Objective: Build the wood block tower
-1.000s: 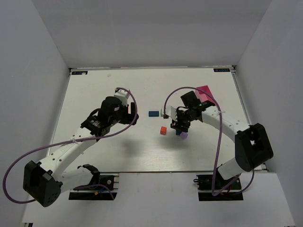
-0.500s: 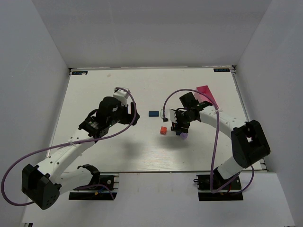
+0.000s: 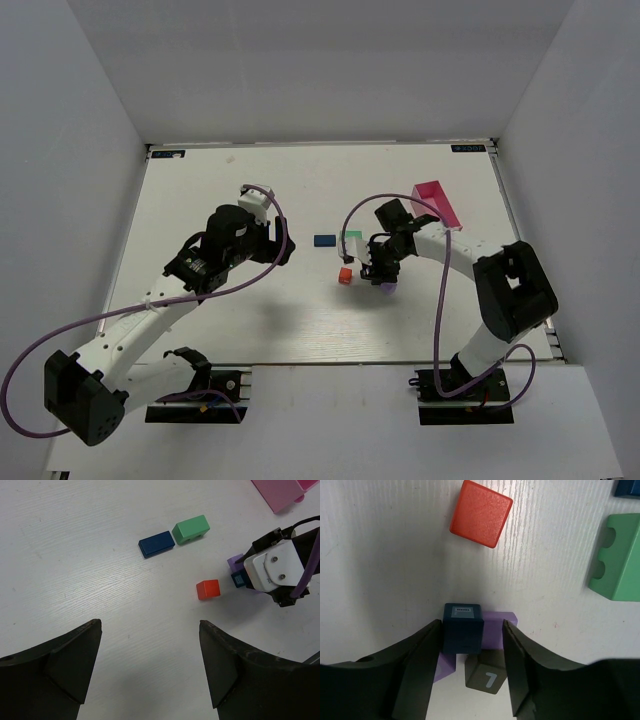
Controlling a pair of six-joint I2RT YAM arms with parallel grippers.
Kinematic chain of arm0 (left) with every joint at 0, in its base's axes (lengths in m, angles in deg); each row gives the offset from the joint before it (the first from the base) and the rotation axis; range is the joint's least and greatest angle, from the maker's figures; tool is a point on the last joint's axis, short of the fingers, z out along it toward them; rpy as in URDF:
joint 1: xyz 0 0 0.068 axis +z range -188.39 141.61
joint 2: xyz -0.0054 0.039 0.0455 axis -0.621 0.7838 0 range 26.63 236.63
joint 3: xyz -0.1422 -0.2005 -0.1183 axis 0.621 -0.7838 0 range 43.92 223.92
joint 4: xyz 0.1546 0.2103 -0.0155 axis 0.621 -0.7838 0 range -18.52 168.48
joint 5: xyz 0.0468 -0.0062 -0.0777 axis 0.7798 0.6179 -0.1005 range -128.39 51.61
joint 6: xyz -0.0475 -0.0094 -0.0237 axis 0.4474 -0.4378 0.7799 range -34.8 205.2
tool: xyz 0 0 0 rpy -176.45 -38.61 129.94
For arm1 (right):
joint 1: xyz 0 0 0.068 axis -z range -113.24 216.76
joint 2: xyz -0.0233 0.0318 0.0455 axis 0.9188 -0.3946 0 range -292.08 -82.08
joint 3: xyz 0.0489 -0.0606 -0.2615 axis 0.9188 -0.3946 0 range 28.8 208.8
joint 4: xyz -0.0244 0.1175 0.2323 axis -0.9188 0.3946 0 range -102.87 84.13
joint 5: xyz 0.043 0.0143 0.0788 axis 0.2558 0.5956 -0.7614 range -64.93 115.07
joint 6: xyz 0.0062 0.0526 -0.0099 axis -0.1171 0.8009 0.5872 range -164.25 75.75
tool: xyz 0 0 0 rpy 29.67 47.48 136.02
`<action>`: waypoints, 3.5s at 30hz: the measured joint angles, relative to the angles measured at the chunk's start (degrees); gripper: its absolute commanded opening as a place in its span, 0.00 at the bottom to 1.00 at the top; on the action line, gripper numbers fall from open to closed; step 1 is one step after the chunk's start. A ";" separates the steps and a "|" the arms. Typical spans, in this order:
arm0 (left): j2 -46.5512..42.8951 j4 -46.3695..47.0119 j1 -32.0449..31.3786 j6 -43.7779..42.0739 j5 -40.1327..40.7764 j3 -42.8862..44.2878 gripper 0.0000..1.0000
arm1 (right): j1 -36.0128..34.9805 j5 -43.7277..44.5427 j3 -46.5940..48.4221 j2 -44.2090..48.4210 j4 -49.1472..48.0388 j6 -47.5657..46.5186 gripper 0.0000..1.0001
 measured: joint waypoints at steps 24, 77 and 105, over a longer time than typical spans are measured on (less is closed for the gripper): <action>-0.44 0.07 0.00 -0.04 -0.22 -0.02 0.90 | -0.52 -2.45 18.38 -2.12 7.58 4.87 0.17; -2.54 1.11 0.00 -2.16 2.56 -0.50 0.91 | -7.93 6.23 44.94 -29.68 9.40 12.52 0.22; -2.54 1.11 0.00 -2.16 2.56 -0.50 0.91 | -7.93 6.64 44.96 -30.03 9.40 12.35 0.29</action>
